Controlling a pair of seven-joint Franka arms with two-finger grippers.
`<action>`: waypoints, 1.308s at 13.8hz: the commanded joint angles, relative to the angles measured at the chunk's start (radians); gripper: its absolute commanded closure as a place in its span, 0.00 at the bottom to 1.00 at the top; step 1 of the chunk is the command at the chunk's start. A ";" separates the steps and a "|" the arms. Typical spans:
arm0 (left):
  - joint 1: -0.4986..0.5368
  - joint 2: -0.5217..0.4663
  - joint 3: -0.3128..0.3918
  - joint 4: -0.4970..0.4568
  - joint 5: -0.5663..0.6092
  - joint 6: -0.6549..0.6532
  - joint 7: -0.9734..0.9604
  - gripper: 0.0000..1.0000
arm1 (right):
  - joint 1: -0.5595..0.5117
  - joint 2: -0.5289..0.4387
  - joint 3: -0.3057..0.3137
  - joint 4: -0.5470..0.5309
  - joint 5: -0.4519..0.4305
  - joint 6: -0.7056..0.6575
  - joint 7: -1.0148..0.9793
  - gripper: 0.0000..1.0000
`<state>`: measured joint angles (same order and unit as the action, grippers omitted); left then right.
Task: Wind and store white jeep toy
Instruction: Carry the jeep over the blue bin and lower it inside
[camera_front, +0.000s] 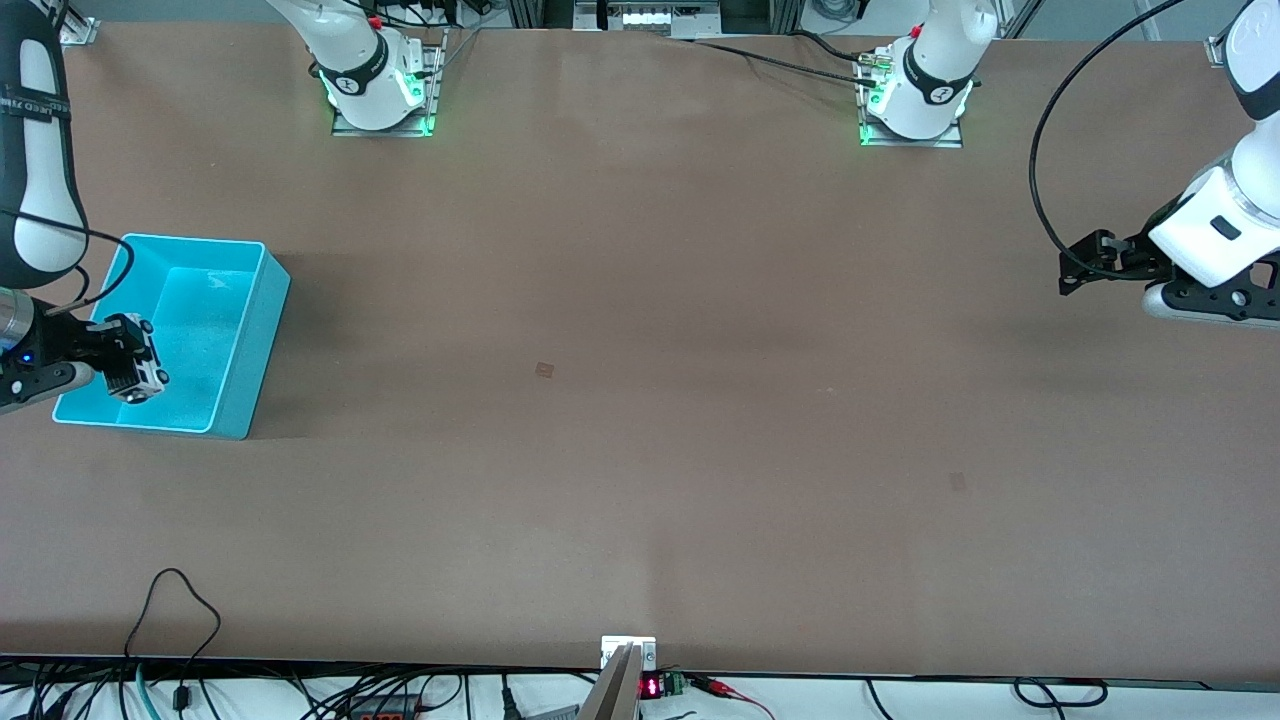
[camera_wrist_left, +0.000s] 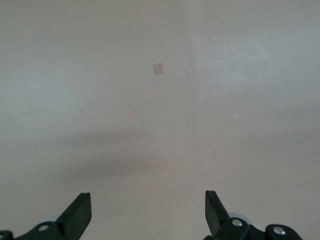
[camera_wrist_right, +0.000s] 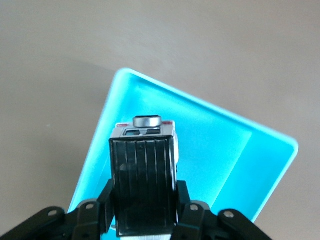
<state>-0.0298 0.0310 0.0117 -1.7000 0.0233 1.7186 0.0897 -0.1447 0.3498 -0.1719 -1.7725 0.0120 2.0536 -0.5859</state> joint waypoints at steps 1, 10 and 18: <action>-0.007 -0.006 -0.016 0.020 0.017 -0.016 -0.004 0.00 | -0.003 -0.025 -0.035 -0.138 0.002 0.142 0.090 1.00; -0.007 -0.006 -0.019 0.020 0.017 -0.036 -0.004 0.00 | -0.013 -0.021 -0.052 -0.425 0.008 0.491 0.192 1.00; -0.007 -0.006 -0.018 0.020 0.015 -0.034 -0.004 0.00 | 0.002 -0.084 -0.046 -0.395 0.008 0.435 0.222 0.00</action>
<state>-0.0338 0.0297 -0.0050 -1.6935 0.0233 1.7042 0.0887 -0.1481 0.3230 -0.2249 -2.1764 0.0122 2.5341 -0.3699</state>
